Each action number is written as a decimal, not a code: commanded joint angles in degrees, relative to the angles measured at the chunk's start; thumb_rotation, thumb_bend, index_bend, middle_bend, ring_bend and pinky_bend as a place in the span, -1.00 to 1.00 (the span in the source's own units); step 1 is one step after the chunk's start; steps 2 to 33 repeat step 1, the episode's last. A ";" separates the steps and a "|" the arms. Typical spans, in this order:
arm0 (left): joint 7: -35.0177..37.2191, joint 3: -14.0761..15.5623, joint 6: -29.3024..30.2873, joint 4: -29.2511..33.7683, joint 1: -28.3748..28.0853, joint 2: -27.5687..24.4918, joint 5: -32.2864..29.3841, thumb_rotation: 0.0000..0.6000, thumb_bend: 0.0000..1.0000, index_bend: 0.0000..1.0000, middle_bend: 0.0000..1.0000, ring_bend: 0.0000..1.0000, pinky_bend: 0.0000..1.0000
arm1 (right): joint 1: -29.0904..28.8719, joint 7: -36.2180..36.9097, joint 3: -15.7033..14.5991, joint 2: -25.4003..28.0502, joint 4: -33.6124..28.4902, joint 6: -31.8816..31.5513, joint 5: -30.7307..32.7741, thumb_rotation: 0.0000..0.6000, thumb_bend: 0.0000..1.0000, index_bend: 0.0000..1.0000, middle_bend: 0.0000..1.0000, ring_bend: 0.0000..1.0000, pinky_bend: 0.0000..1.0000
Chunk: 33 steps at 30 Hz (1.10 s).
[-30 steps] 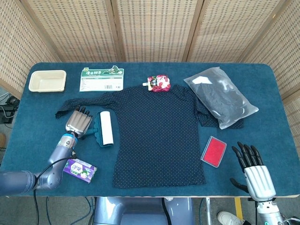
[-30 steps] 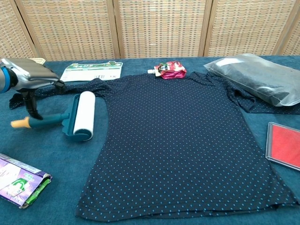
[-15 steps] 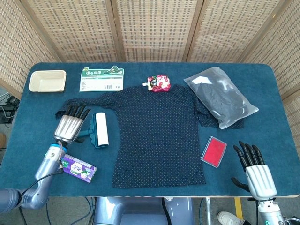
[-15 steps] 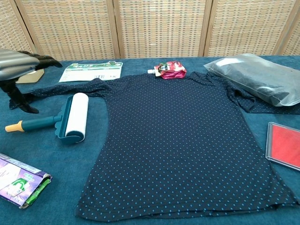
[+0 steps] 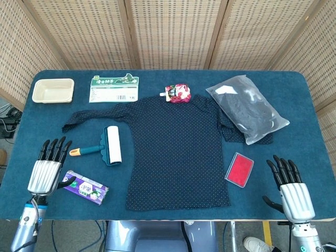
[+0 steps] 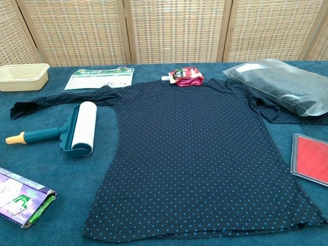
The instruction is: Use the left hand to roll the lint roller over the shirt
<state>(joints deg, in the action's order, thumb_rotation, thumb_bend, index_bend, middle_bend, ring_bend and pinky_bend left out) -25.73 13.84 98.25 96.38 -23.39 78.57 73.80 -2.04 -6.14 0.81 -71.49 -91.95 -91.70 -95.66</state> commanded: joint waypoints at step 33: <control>0.81 1.69 2.01 -1.51 3.36 0.54 3.62 1.00 -0.74 -1.00 -1.00 -1.00 -1.00 | 0.15 0.89 0.47 0.67 -0.23 -0.63 0.30 1.00 -0.88 -1.00 -1.00 -1.00 -1.00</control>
